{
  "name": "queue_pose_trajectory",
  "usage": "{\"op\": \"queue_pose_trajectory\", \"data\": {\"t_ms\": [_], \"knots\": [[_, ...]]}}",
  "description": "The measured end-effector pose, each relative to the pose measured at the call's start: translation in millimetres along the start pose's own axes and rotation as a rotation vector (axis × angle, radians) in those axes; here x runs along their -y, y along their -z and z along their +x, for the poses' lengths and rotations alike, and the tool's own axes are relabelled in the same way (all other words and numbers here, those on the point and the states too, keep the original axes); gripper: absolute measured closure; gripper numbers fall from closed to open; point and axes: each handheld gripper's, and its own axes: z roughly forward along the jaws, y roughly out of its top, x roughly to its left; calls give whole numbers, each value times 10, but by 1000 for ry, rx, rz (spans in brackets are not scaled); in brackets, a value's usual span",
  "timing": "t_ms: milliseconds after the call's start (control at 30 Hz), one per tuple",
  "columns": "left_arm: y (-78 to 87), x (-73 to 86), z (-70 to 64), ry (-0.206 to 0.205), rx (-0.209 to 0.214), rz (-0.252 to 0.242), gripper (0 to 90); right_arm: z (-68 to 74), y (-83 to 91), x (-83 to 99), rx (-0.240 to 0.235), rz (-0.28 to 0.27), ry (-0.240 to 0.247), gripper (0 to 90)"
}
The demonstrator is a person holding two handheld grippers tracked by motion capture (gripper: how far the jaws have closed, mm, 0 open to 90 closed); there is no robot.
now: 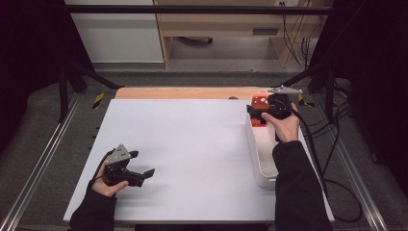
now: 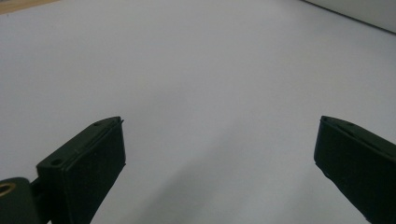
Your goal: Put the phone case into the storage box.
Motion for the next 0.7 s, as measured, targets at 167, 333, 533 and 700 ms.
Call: {"op": "queue_pose_trajectory", "data": {"t_ms": [167, 333, 533, 700], "knots": [[10, -4, 1, -1, -1, -5, 14, 76, 128, 0, -62, -24, 40, 6], [14, -6, -1, -1, -2, -10, 14, 165, 273, 19, -135, -52, 102, 6], [22, -8, -3, 4, -2, -19, 14, 252, 454, 40, -219, -115, 138, 6], [26, -11, -2, -1, -2, -17, 14, 315, 592, 77, -271, -148, 174, 5]]}}
